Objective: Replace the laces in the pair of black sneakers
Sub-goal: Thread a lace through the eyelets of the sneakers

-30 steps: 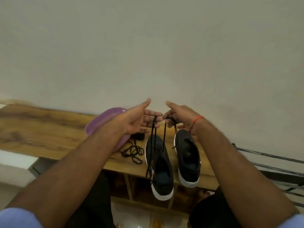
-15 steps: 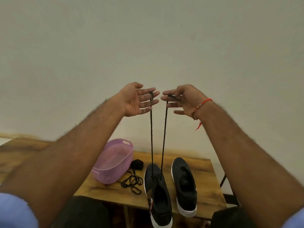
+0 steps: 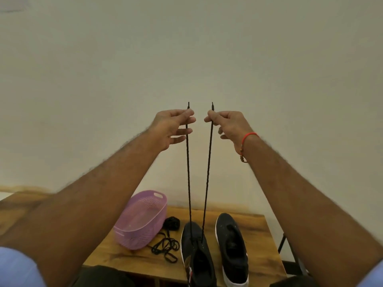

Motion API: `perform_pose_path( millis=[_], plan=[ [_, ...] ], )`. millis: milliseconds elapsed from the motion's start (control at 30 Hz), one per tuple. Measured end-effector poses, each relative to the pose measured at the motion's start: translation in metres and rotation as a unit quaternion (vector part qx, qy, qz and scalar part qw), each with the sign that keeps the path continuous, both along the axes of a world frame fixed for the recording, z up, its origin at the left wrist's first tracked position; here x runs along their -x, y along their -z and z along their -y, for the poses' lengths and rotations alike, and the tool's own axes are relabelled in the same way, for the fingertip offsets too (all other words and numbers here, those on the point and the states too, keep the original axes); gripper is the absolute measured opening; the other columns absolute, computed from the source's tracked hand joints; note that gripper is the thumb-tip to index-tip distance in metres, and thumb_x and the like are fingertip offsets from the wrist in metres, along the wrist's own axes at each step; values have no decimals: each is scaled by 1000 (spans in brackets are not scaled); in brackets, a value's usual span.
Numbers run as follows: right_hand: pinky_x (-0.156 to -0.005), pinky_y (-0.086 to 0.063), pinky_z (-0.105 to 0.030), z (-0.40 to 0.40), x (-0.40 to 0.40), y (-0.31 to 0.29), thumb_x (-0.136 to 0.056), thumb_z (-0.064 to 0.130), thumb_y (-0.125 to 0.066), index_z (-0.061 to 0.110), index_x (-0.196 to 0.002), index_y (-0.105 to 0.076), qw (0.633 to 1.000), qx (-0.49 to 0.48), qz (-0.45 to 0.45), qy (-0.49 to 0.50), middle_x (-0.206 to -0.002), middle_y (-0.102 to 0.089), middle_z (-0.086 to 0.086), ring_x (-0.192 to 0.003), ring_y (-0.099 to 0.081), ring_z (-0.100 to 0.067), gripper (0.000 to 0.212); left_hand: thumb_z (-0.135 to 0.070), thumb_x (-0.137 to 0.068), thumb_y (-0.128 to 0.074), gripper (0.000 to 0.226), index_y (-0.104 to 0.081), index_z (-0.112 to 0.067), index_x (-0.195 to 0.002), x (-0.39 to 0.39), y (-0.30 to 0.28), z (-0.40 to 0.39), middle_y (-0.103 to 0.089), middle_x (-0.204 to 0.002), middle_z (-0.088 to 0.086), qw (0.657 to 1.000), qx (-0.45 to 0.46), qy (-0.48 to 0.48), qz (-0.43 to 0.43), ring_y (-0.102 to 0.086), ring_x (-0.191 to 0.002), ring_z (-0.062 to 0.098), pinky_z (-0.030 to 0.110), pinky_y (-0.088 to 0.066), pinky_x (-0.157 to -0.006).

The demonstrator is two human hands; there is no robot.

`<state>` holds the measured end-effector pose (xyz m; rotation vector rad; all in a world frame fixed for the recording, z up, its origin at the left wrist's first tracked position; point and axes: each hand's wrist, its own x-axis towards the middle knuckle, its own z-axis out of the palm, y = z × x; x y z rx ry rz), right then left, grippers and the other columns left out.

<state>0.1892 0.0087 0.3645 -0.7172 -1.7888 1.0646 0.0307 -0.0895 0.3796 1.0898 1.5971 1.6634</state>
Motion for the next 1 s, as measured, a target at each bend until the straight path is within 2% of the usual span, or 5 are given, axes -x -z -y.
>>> perform_pose_path(
  millis=[367,533,633,700,1000],
  plan=[
    [-77,-54,-29,-8,24,4,-91,30,-70,19,-93,-77,990,-53,-127,36,-75,-74,0,-74,-65,-10,13,-31,-89,-78,17,-73,-21,-102,-6,-5,-19,-73,-96,-6,984,-105,-95,-110,-63,-74,4,8,-42,-49],
    [-98,-48,-49,-9,33,1,-89,48,-63,33,-85,-75,987,-102,-89,87,-81,-74,15,-89,-68,-9,20,-41,-89,-76,6,-73,-37,-93,0,1,-31,-68,-120,-13,962,-141,-143,-185,-61,-118,12,38,-50,-103],
    [-111,-19,-41,-11,35,0,-92,51,-61,39,-98,-74,973,-167,-35,154,-128,-62,21,-136,-43,-10,18,-49,-89,-73,5,-72,-47,-92,4,3,-36,-37,-161,-7,923,-139,-191,-303,-19,-154,20,57,-12,-125],
    [-114,-5,-45,-11,35,-2,-94,50,-59,38,-107,-75,964,-202,1,173,-152,-43,17,-151,-12,-14,25,-49,-90,-72,15,-76,-41,-101,6,4,-40,-15,-170,-3,894,-143,-215,-366,11,-157,24,56,18,-118],
    [-117,18,-55,-18,37,-4,-95,49,-58,37,-111,-75,950,-255,3,182,-165,-17,14,-151,19,-18,26,-49,-90,-71,19,-77,-38,-104,4,0,-47,-4,-171,-2,871,-165,-233,-400,23,-154,29,60,26,-112]
  ],
)
